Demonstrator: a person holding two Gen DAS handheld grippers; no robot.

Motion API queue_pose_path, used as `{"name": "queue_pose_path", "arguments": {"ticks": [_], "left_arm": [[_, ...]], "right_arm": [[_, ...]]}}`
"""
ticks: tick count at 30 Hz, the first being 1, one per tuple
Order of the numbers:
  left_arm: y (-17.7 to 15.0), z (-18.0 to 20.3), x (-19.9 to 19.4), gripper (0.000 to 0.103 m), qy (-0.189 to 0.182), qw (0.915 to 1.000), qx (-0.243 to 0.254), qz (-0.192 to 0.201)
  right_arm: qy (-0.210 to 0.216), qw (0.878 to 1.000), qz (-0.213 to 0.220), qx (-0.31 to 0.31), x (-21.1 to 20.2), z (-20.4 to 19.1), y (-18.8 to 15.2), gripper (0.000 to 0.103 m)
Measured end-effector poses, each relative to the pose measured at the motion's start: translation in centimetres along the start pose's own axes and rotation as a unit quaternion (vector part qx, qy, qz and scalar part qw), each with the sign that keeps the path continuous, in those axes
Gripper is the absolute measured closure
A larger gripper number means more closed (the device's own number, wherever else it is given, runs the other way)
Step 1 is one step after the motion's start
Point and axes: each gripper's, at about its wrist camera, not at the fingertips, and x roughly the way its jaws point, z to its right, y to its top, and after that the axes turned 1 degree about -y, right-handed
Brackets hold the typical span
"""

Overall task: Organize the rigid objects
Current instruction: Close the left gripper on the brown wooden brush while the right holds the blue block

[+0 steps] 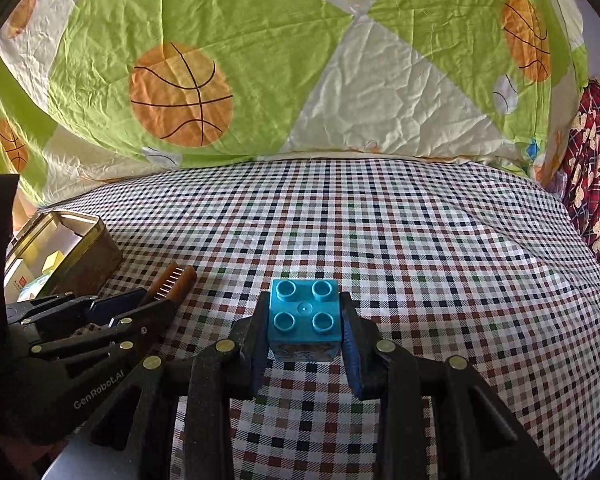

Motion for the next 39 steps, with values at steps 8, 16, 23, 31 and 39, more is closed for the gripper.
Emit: {"name": "queue_pose_path", "arguments": {"ticks": [8,16,23,31,39], "left_arm": [[-0.3,-0.1,-1.2,0.084,-0.002,0.9998,0.002,0.021],[-0.4,-0.6,-1.2,0.077,0.002,0.9999,-0.008,0.013],[-0.4,-0.4,-0.7,0.044,0.010,0.9999,-0.009,0.006],[-0.4,0.2,-1.2,0.038,0.018,0.9995,0.004,0.026],[-0.1,1.7,-0.8,0.033,0.035,0.9985,0.037,0.019]], "right_arm": [[0.002,1.000,0.020,-0.003,-0.8,-0.2,0.0,0.069],[0.003,1.000,0.026,-0.001,-1.1,-0.1,0.0,0.069],[0.000,1.000,0.027,-0.003,-1.2,-0.2,0.0,0.069],[-0.004,1.000,0.028,0.000,-1.2,-0.2,0.0,0.069],[-0.009,1.000,0.024,0.008,-1.1,0.1,0.0,0.069]]}}
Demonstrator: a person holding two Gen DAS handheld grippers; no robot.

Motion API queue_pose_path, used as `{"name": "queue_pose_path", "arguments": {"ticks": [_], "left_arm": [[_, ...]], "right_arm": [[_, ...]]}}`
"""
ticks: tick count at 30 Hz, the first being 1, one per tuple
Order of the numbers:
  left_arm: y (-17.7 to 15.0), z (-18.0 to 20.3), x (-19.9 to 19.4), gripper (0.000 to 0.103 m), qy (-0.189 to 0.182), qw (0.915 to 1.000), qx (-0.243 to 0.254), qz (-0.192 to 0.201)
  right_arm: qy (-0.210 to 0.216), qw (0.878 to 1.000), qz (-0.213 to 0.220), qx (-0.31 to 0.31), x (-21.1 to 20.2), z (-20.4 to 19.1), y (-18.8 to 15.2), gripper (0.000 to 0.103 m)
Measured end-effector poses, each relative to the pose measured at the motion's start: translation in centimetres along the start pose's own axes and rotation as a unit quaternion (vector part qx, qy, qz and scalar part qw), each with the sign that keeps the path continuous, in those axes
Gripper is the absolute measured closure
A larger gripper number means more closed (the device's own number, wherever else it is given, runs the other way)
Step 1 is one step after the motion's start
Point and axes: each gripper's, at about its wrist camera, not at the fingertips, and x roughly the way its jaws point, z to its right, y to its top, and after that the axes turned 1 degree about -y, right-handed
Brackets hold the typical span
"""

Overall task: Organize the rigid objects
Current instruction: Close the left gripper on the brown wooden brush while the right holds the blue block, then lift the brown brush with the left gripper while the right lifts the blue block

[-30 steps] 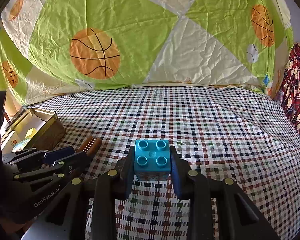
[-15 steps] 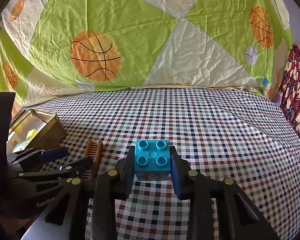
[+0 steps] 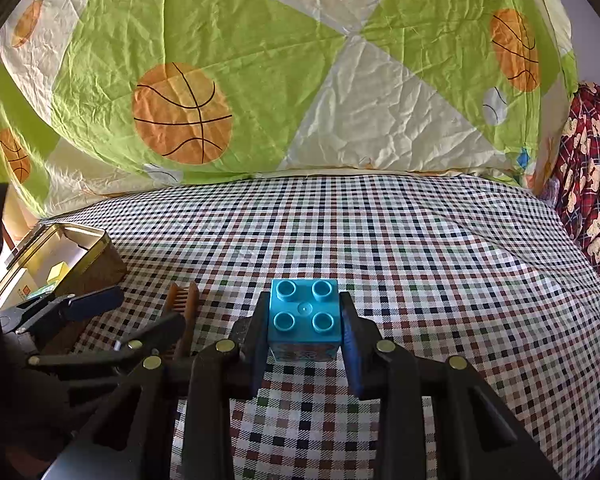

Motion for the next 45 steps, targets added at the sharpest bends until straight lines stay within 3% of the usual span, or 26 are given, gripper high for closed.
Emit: {"name": "queue_pose_path", "arguments": {"ticks": [2,4,7,11,21,45], "left_arm": [[0.1,0.6,0.7,0.035,0.004,0.9997,0.017,-0.019],[0.2,0.9,1.3,0.058,0.000,0.9990,0.026,-0.036],[0.1,0.9,1.3,0.079,-0.013,0.9989,0.027,-0.037],[0.0,0.8,0.8,0.079,-0.017,0.9991,0.022,-0.031],[-0.7,-0.4,-1.6,0.079,-0.028,0.9993,-0.007,0.026],[-2.3,-0.9,-6.4,0.079,0.006,0.9900,-0.011,0.140]], "right_arm": [[0.001,1.000,0.000,-0.001,0.0,0.0,0.0,0.069],[0.002,1.000,-0.001,-0.002,0.0,0.0,0.0,0.069],[0.004,1.000,0.001,-0.001,0.0,0.0,0.0,0.069],[0.009,1.000,0.006,0.002,-0.3,0.1,-0.1,0.069],[0.021,0.999,0.031,0.004,-1.4,0.1,-0.2,0.069],[0.043,0.995,0.085,-0.026,-3.8,-1.4,-1.0,0.069]]}}
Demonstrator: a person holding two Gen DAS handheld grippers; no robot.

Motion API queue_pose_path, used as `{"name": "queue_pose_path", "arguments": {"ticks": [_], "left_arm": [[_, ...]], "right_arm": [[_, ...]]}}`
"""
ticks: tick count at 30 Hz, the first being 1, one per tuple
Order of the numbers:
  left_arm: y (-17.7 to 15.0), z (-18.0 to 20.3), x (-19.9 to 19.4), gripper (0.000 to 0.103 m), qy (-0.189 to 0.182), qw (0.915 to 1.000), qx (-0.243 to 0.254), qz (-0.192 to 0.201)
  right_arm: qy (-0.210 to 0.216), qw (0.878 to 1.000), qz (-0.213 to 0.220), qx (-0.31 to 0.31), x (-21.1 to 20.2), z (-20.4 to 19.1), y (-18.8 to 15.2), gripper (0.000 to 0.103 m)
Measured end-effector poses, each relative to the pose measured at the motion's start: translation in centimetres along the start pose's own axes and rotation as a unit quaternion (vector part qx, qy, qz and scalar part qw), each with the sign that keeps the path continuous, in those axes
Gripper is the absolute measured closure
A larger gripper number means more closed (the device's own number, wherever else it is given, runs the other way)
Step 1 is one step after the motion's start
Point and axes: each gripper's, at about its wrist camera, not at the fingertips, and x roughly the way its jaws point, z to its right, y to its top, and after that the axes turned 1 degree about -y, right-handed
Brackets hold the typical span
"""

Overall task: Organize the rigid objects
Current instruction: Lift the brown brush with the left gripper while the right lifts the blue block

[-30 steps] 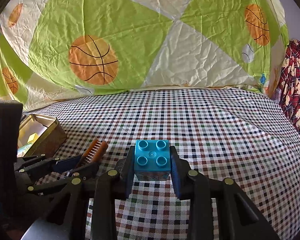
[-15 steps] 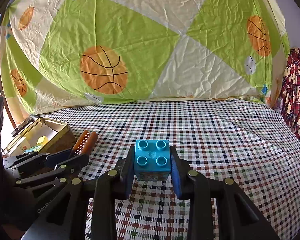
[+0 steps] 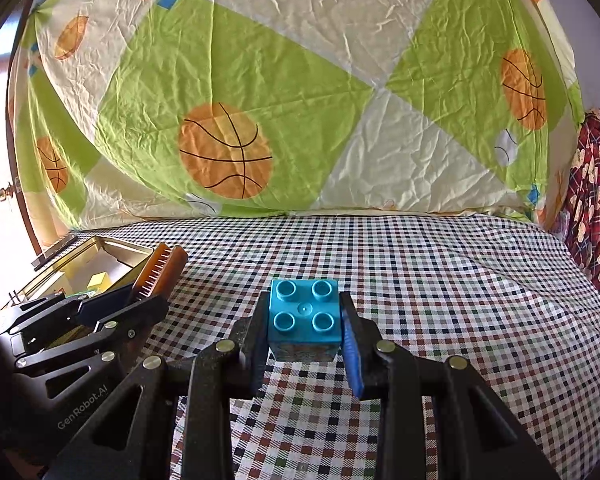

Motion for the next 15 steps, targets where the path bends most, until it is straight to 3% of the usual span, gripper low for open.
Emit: {"name": "queue_pose_path", "arguments": {"ticks": [8,15], "left_arm": [[-0.2,0.0,-1.1,0.079,0.006,0.9998,0.004,0.020],[-0.8,-0.2,-3.3,0.079,0.018,0.9980,0.001,0.061]], "right_arm": [[0.004,1.000,0.018,-0.009,-1.1,-0.8,-0.3,0.069],[0.011,0.999,0.031,-0.018,-1.9,-1.5,-0.5,0.069]]}}
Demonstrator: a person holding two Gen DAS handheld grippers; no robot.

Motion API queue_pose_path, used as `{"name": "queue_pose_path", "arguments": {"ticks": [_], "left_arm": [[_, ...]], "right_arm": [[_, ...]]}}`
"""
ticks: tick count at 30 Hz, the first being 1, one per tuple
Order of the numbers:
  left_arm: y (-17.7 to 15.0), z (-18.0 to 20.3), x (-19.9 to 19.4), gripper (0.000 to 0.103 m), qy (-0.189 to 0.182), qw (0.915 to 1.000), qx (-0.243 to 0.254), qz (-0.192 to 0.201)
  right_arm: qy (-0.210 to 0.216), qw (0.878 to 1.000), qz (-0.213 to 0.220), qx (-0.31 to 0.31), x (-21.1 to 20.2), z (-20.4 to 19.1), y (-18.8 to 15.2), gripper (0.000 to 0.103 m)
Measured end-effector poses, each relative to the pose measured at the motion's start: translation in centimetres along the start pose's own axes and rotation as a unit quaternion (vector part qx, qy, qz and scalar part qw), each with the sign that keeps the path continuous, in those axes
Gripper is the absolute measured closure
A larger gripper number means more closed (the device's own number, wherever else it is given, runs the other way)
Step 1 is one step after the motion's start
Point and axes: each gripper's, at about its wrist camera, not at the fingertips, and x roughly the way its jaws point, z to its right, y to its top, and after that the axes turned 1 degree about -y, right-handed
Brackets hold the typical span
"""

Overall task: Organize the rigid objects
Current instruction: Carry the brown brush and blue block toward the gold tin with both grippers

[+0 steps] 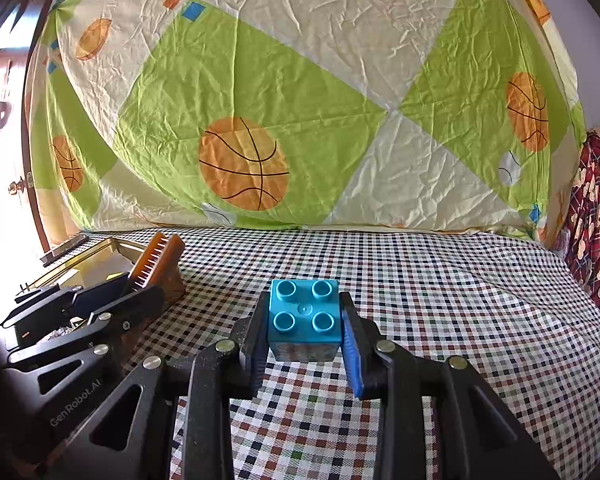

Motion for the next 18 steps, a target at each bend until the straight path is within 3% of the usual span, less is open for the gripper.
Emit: {"name": "queue_pose_path", "arguments": {"ticks": [18], "left_arm": [[-0.4,-0.5,-2.2,0.079,0.004,0.9994,-0.006,0.035]], "right_arm": [[0.017,0.999,0.044,-0.020,-2.5,-1.4,-0.5,0.069]]}}
